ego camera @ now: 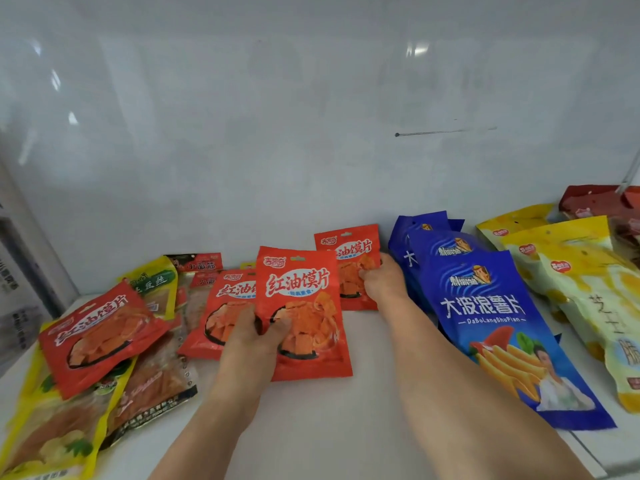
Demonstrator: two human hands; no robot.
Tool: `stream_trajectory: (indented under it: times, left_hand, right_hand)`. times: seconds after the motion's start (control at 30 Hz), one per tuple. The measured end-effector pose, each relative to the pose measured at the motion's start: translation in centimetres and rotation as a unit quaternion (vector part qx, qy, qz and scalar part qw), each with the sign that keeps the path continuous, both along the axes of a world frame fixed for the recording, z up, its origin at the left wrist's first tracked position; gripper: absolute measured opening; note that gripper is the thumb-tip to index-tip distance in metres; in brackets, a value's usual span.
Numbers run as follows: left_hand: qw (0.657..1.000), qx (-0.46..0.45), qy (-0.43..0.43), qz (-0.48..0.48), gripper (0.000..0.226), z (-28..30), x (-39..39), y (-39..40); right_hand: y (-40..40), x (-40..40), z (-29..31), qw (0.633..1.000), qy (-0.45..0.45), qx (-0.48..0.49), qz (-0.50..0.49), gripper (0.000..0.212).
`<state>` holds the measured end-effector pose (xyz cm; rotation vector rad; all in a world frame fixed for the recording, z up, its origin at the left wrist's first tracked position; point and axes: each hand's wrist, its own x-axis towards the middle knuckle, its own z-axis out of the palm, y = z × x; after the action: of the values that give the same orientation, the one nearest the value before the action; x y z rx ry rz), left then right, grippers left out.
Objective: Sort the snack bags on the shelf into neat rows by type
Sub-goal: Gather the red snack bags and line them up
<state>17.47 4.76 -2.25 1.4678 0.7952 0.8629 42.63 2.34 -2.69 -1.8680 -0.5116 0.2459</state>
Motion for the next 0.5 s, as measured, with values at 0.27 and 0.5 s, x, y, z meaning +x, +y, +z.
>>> stream_trajectory:
  times: [0.27, 0.5]
  left_hand:
    - [0.994, 0.053, 0.096, 0.025, 0.021, 0.0, 5.4, -1.1]
    - [0.978, 0.115, 0.159, 0.067, 0.047, -1.2, 8.8, -0.8]
  right_hand:
    - [0.2, 0.2, 0.1, 0.999, 0.033, 0.04, -0.007, 0.033]
    - [-0.1, 0.7, -0.1, 0.998, 0.023, 0.025, 0.043, 0.044]
